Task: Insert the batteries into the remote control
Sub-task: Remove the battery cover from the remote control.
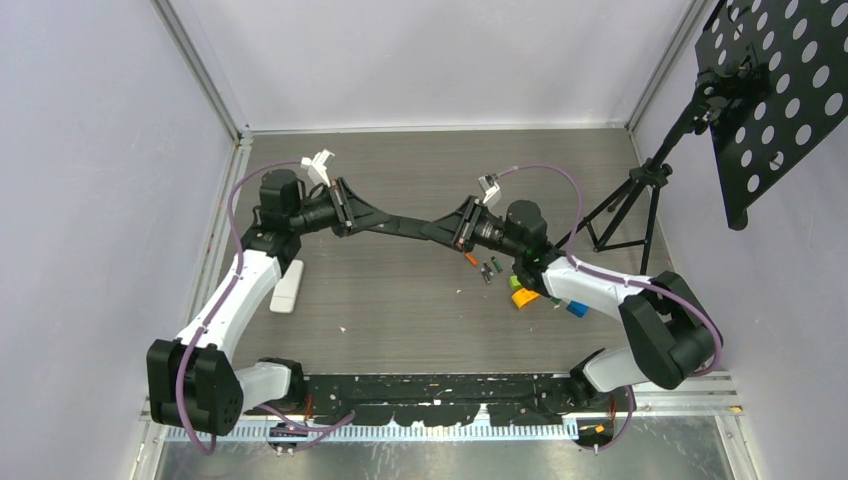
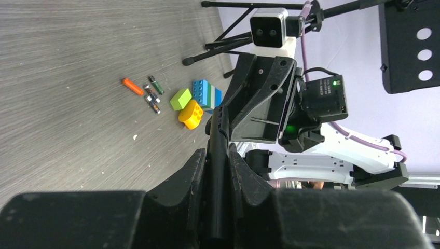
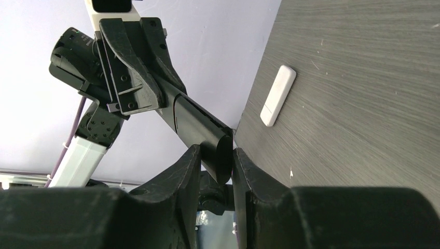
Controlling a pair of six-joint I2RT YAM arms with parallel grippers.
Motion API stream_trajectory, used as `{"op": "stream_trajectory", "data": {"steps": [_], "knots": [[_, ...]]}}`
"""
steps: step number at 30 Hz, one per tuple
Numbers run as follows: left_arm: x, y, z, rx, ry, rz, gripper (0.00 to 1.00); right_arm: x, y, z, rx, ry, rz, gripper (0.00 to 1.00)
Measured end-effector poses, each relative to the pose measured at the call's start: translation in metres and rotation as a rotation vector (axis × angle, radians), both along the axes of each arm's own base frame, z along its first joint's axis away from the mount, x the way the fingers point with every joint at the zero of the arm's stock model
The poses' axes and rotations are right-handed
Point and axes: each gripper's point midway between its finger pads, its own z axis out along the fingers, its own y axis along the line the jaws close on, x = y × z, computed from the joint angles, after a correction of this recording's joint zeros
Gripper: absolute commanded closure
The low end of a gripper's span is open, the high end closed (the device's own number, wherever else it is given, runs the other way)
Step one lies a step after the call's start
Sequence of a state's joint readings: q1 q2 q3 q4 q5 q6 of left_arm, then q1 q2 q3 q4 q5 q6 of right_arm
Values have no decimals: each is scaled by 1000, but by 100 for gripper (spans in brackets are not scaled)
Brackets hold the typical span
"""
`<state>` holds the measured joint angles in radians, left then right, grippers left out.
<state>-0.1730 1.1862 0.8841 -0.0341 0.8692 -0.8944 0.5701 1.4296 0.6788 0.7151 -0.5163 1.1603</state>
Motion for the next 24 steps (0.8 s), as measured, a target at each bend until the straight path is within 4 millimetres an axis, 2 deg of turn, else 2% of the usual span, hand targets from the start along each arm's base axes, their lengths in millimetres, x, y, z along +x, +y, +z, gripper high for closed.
{"op": "stream_trajectory", "data": {"steps": [11,16,17,19,20,22,24], "knots": [[-3,5,-20,75,20,8,100,-4,2,-16,-78,109,11,94],[-3,6,-25,94,24,11,100,-4,3,-22,-92,130,12,94],[0,8,-29,114,19,25,100,-3,3,-23,-94,133,9,92],[1,11,-37,140,37,39,100,-1,2,-22,-92,128,-2,82],[2,12,-41,150,47,44,100,0,2,-21,-92,126,-8,81],[2,14,-46,164,59,50,100,2,1,-21,-91,124,-16,83],[2,14,-48,170,67,51,100,3,1,-19,-86,116,-18,89]]}}
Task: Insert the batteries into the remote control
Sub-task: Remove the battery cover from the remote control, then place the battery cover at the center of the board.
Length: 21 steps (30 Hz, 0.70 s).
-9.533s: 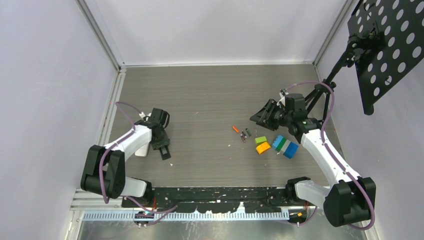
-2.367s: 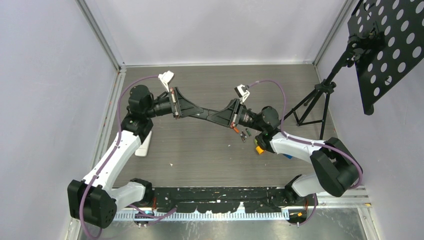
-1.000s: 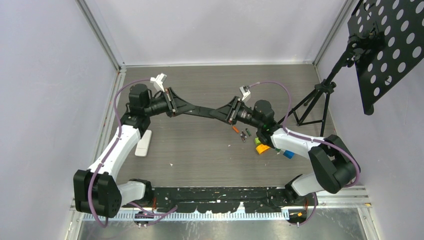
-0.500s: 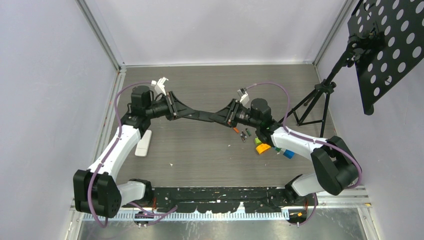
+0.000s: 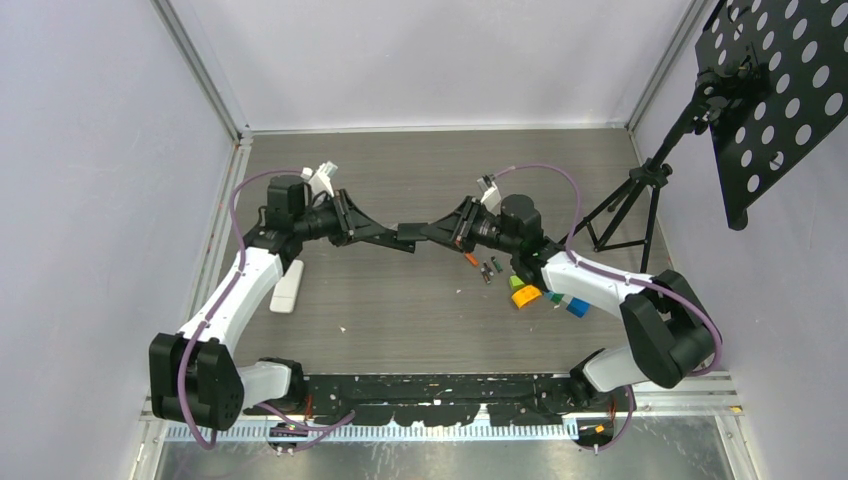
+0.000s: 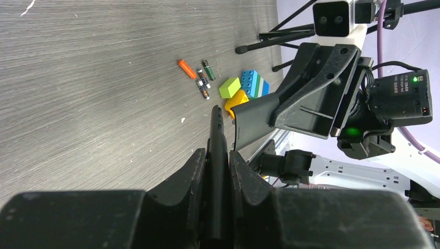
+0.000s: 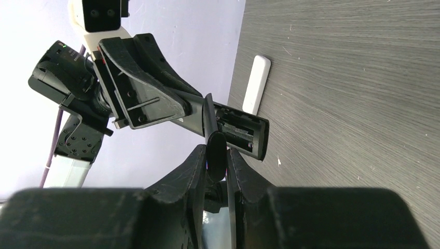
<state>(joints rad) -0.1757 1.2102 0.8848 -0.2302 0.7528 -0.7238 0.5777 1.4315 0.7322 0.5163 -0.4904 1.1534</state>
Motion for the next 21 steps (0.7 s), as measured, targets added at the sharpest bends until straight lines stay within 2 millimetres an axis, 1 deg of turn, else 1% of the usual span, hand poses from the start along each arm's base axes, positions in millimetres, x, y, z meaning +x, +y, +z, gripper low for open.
{"op": "stream_trajectory", "data": {"steps": [3,8,11,13,14,16,19,21], "knots": [[0,0,-1,4,0,2,100,1,1,2,10,-9,-1,99],[1,4,-6,29,6,18,100,6,4,5,41,-19,-8,100],[1,11,-17,82,27,47,100,12,2,4,38,-21,-39,100],[0,16,-26,117,50,65,100,18,-1,-3,14,-13,-80,100],[-1,18,-30,135,59,70,100,23,-3,-10,-14,-3,-109,100],[-4,21,-36,159,78,78,100,33,-8,-31,-86,30,-158,100],[-7,24,-38,179,83,76,100,45,-13,-69,-202,80,-201,100],[-10,24,-35,178,71,71,100,51,-16,-101,-292,117,-212,98]]}}
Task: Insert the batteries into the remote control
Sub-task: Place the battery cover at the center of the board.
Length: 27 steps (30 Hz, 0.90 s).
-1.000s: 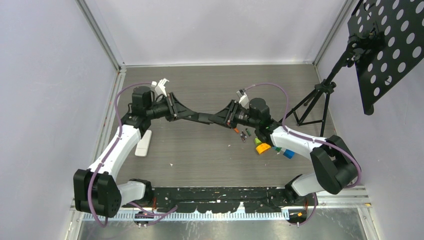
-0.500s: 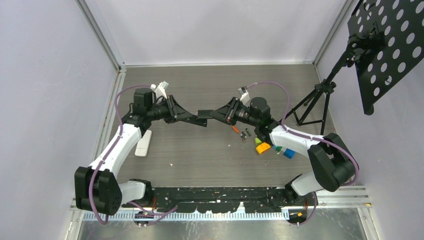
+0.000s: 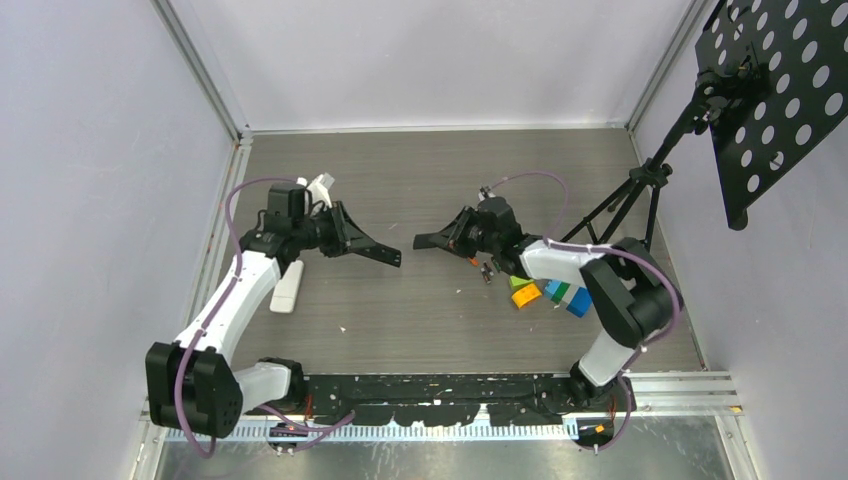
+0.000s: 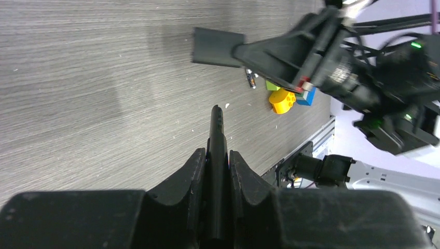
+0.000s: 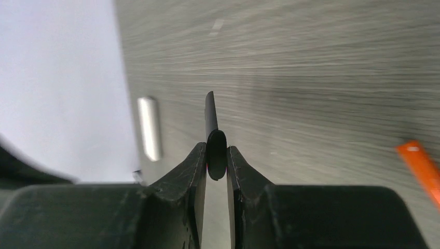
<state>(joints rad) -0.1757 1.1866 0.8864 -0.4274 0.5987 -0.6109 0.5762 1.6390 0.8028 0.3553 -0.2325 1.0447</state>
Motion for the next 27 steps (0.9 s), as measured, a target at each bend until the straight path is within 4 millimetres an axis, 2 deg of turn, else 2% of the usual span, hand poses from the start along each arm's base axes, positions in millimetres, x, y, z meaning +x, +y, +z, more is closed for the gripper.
{"op": "stream_trajectory", "data": {"steps": [3,6,9,11,13,15,18,21,24,27], "knots": [[-4,-1,9,-6,-38,-19,100,0,-6,-36,-90,58,-3,88],[-7,-2,16,-15,-66,-36,100,0,-10,-65,-165,100,10,69],[-9,-3,18,-17,-77,-51,100,5,-10,-65,-195,83,18,43],[-10,-4,19,-20,-79,-62,100,8,-12,-63,-229,65,25,30],[-12,-5,20,-29,-78,-72,100,7,-17,-62,-269,55,35,24],[-12,-7,21,-39,-78,-83,100,2,-23,-57,-303,45,55,24],[-12,-9,23,-49,-78,-94,100,-8,-26,-29,-318,-29,123,26],[-11,-11,33,-60,-101,-107,100,-23,-15,22,-235,-165,247,25],[-11,-15,48,-83,-135,-137,100,-51,-3,81,-113,-331,402,24],[-17,-21,61,-119,-170,-199,100,-76,1,120,-39,-461,524,23]]}}
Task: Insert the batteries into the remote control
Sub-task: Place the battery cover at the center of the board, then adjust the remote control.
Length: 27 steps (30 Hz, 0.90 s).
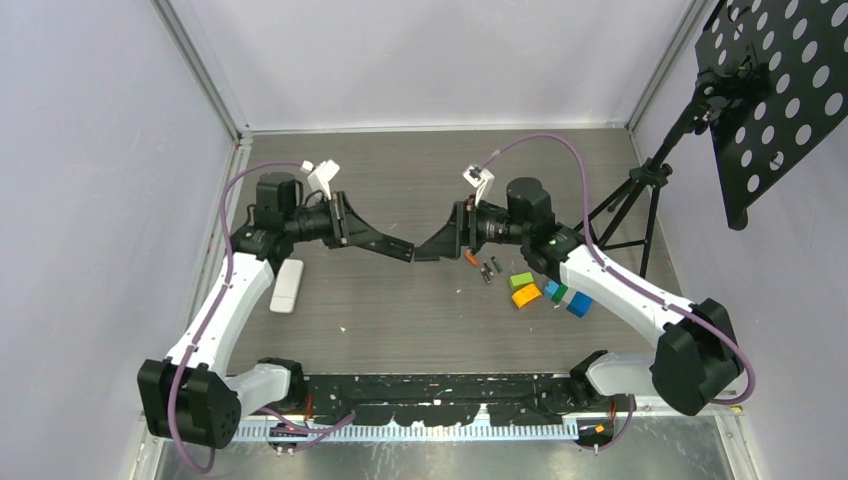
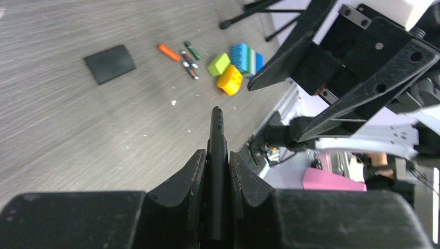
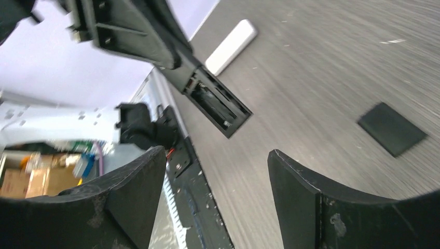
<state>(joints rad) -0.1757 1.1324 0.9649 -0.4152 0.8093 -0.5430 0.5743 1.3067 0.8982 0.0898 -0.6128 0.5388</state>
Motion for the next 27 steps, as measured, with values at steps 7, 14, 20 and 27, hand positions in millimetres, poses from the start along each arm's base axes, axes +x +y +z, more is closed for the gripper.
{"op": "stream_trajectory", "data": {"steps": [7,14,20,27], "knots": [[-36,-14,33,-107,-89,-192,100,-39,12,17,8,-60,242,26],[-81,-21,84,-198,-325,-355,100,-76,30,31,40,-75,441,41],[-99,-21,94,-226,-384,-420,100,-98,34,46,82,-84,550,40],[-105,-21,100,-242,-415,-461,100,-110,38,58,93,-101,611,57]]}}
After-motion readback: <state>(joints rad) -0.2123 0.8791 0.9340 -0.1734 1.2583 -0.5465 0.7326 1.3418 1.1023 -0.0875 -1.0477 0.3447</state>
